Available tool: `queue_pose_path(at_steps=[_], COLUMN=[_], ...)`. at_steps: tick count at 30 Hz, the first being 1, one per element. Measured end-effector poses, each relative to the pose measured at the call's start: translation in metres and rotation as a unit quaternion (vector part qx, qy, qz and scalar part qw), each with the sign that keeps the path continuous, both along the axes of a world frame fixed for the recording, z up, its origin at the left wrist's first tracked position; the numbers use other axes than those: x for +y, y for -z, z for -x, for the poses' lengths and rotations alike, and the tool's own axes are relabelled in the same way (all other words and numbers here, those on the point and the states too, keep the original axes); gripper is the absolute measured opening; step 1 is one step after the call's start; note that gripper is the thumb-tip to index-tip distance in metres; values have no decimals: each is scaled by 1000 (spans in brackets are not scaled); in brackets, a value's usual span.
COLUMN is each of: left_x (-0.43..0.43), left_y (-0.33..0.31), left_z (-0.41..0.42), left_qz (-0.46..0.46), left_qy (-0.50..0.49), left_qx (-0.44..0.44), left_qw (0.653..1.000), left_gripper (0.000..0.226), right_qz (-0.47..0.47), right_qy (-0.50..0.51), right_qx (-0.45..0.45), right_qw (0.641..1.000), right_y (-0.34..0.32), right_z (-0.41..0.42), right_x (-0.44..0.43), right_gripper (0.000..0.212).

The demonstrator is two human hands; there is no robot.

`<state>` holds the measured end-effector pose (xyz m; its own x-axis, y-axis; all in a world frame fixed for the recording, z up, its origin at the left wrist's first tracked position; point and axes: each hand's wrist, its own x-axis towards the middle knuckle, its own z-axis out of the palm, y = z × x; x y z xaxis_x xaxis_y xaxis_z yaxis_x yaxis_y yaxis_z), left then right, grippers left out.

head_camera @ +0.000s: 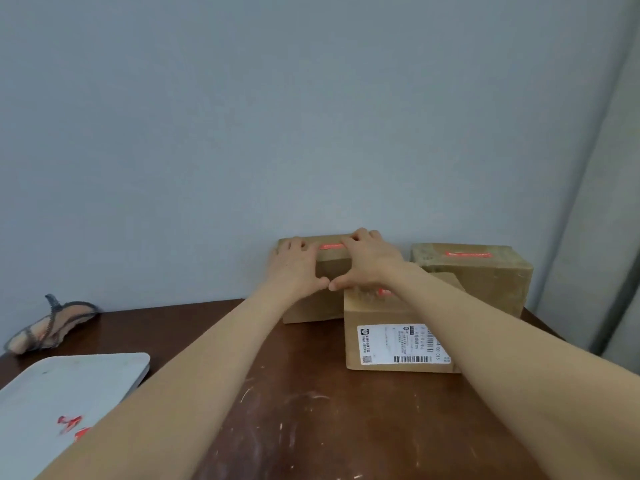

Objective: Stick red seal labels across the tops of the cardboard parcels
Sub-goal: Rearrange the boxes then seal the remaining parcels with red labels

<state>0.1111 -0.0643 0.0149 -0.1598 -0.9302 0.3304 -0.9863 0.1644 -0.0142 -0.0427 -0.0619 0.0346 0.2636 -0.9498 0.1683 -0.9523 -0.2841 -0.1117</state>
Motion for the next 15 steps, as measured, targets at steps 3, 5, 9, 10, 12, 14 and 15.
queue_pose_path(at_steps=[3,5,9,10,12,14,15], left_x=[-13,-18,-24,-24,-24,-23,-23], left_y=[1,3,5,5,6,7,7], left_z=[-4,-7,-9,-8,-8,-12,-14], left_qz=[-27,-34,-15,-11,-8,-6,-6], left_qy=[-6,-9,-7,-3,3,4,5], left_qx=[-28,-36,-32,-27,-20,-8,-2], left_qw=[999,999,999,1000,1000,1000,1000], left_gripper=[75,75,69,67,64,63,63], right_qz=[-20,-21,-2,4,7,3,-1], right_qy=[-10,-19,-12,-7,-1,0,1], right_qx=[17,35,60,59,56,50,44], right_qw=[1000,999,998,998,998,999,999], right_y=[2,3,8,9,10,10,9], right_z=[-7,-11,-18,-18,-19,-19,-18], right_x=[-18,-26,-33,-34,-34,-34,-34], right_gripper=[94,89,76,73,70,70,70])
